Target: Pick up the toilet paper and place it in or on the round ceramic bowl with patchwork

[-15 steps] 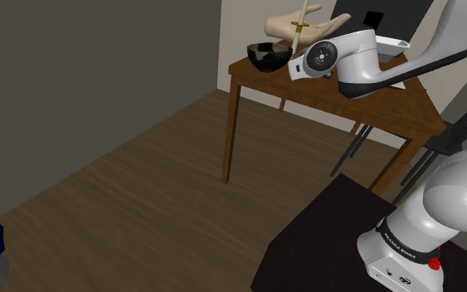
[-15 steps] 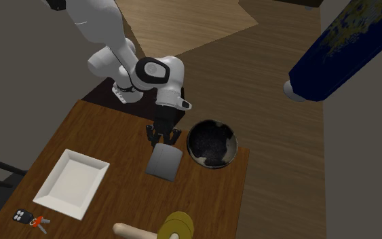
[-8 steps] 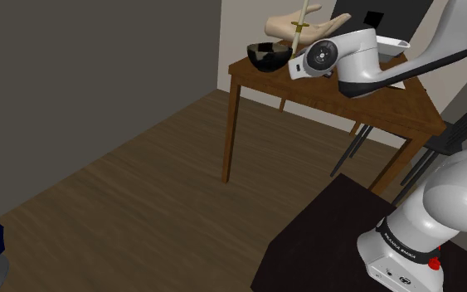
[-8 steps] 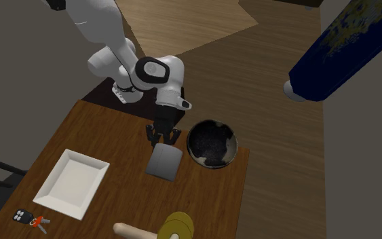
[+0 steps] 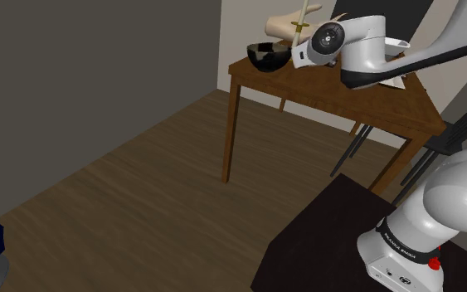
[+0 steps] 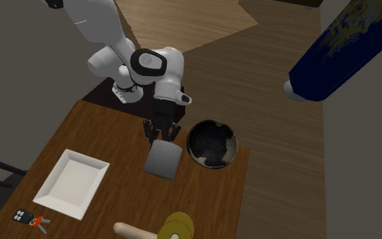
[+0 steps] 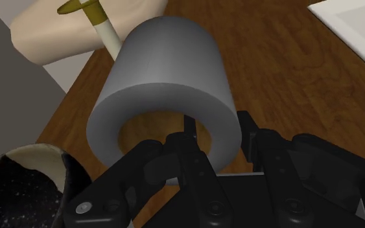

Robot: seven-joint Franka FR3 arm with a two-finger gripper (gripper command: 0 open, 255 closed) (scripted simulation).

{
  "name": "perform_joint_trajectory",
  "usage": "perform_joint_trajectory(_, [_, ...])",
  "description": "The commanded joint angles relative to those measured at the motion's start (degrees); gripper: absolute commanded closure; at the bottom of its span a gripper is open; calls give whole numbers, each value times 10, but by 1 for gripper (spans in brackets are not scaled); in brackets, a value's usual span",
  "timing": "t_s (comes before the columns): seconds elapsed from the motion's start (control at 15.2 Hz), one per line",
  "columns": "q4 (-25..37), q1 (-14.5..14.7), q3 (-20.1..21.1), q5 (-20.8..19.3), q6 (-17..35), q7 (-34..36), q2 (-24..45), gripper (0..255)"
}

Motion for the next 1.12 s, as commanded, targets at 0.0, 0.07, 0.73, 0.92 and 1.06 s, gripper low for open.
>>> perform_joint_trajectory(0.0, [7,1,-1,12,-1,-20,-8,255])
perform_joint_trajectory(0.07, [11,2,-1,17,-2,-28,-12,255])
perform_joint_trajectory(0.73, [49,8,-3,69,-13,-110,-37,255])
perform_joint_trajectory(0.92, [63,11,-4,84,-18,-134,-42,255])
perform_joint_trajectory(1.06, [73,12,-4,93,-21,-149,-45,255])
